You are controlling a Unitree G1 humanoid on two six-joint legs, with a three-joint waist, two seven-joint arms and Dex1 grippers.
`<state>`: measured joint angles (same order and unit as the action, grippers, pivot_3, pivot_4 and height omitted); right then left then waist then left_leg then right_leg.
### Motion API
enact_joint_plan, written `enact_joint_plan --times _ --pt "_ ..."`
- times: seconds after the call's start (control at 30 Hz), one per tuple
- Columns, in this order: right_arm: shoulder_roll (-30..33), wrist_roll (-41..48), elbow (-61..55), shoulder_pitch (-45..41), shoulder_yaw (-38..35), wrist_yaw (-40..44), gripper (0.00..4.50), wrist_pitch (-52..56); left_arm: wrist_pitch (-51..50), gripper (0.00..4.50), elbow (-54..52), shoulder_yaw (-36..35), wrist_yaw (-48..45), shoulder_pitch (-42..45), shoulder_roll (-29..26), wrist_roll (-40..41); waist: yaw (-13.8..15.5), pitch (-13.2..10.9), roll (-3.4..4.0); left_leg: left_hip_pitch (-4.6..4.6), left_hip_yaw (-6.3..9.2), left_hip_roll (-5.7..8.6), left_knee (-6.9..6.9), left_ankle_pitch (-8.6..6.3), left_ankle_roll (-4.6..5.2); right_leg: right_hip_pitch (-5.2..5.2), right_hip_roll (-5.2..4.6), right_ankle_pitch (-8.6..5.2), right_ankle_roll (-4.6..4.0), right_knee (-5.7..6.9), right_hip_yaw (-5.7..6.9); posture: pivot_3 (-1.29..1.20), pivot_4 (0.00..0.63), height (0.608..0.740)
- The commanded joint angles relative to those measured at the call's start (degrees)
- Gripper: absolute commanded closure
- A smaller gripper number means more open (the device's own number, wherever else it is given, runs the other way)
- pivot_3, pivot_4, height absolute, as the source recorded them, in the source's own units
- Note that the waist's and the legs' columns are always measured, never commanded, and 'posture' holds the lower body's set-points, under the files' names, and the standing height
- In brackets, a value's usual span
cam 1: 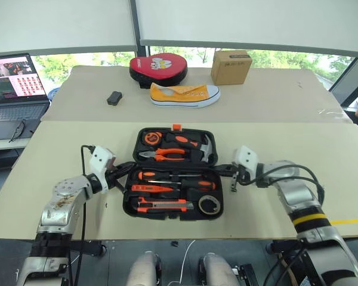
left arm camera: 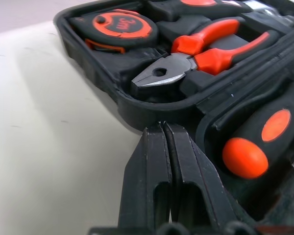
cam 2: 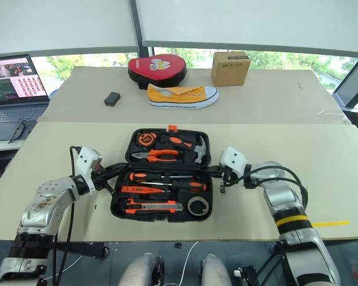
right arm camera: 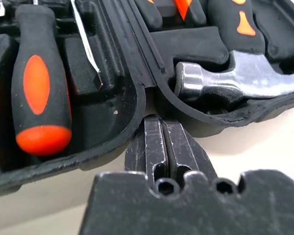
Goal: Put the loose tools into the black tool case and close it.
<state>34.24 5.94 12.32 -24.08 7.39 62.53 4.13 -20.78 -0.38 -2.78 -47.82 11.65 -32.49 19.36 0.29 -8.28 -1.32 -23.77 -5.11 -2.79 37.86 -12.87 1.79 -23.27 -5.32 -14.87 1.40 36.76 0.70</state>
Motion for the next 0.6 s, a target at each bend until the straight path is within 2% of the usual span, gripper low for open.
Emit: enact_joint_plan --times 0.03,0.13,0.3,0.4,0.5,0.6 --pt "2.0 3.1 -7.1 2.9 -2.2 0.3 4.50 4.1 -2.0 4.37 -5.9 2.4 -0.2 -1.4 0.5 0.5 0.2 0.0 0.00 0.01 0.00 0.00 0.00 0.00 0.00 0.00 0.00 0.00 0.00 0.01 -0.01 0.00 0.150 0.740" --pt "3.5 3.8 -10.0 6.3 -3.2 -0.2 4.50 6.5 -2.7 4.37 -5.9 1.3 0.8 -2.0 0.8 0.8 0.4 0.0 0.00 0.03 0.03 0.01 0.00 0.00 0.00 0.02 0.01 0.00 0.00 0.01 0.01 0.00 0.150 0.740" --pt "4.7 5.5 -10.8 7.5 -5.4 -1.8 4.50 11.1 -8.1 4.37 -6.2 -1.5 0.2 -1.8 -0.1 4.7 0.3 0.0 -0.01 0.05 0.03 0.03 0.01 0.01 0.00 0.02 0.06 0.00 0.00 0.02 -0.02 0.00 0.150 0.740" --pt "7.0 8.0 -12.3 7.6 -8.4 -1.0 3.67 12.5 -15.6 3.64 -9.0 -4.0 -0.8 -2.0 -4.6 7.7 0.3 0.0 -0.05 0.05 0.04 0.02 0.01 0.01 0.00 0.02 0.08 -0.01 0.01 0.02 -0.01 0.00 0.150 0.740" --pt "11.3 16.2 -16.9 5.0 -12.0 1.0 2.58 27.6 -27.1 2.45 -9.3 -7.7 -1.3 0.5 -11.6 12.0 0.2 0.0 -0.05 0.03 0.07 -0.01 0.02 0.01 0.00 0.00 0.10 -0.01 0.02 0.02 0.00 0.00 0.150 0.740" --pt "14.9 17.3 -19.6 -0.4 -10.6 -3.2 1.64 43.7 -35.8 1.37 -8.7 -7.8 -1.1 5.9 -15.2 15.0 0.2 0.0 -0.05 0.07 0.11 -0.03 0.02 0.01 -0.01 0.01 0.11 -0.02 0.01 0.09 0.01 0.00 0.150 0.740"
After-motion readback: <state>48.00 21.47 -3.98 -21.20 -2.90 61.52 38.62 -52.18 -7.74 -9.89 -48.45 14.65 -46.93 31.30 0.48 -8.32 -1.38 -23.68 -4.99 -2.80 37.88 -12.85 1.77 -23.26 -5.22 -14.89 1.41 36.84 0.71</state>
